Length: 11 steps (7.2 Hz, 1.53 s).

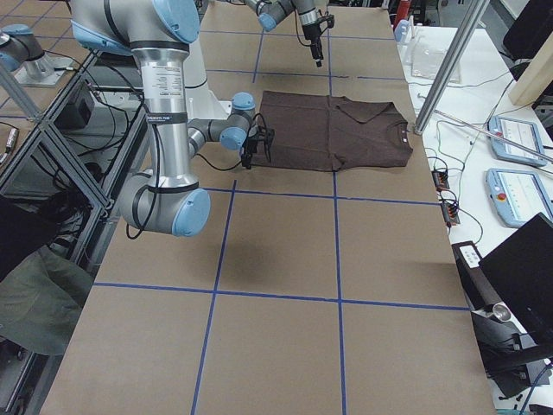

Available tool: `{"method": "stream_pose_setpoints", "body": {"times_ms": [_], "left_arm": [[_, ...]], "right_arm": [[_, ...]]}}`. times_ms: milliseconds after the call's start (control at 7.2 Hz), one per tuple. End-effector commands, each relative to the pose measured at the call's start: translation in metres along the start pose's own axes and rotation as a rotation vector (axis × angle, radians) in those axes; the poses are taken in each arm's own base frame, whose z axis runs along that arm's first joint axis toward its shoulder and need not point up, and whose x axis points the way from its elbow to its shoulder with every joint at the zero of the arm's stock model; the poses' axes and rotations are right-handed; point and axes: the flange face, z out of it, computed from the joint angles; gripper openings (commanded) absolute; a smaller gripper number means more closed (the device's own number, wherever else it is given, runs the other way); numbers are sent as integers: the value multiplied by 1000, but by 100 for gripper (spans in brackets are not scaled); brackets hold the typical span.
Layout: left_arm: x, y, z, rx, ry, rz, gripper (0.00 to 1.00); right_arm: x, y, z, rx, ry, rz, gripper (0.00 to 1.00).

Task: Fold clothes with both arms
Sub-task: 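Lower the left gripper to the other hem corner and grasp both hem corners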

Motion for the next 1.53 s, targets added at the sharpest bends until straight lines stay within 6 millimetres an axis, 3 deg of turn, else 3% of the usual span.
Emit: {"method": "stream_pose_setpoints", "body": {"times_ms": [0,139,278,1250,1389], "left_arm": [[0,0,0,0,1,0,100],[-1,0,1,-1,-2,-1,100],[-2,1,1,-2,-3,-1,100],[-3,0,6,-6,-11,-6,100],[-8,9,12,-25,-20,-67,100]], "right_arm": [[3,0,2,0,9,1,71],[4,0,3,-1,10,2,25],[3,0,3,0,10,-1,3],[-12,3,-17,0,-41,-8,0],[-19,6,-28,0,-68,-13,0]]}}
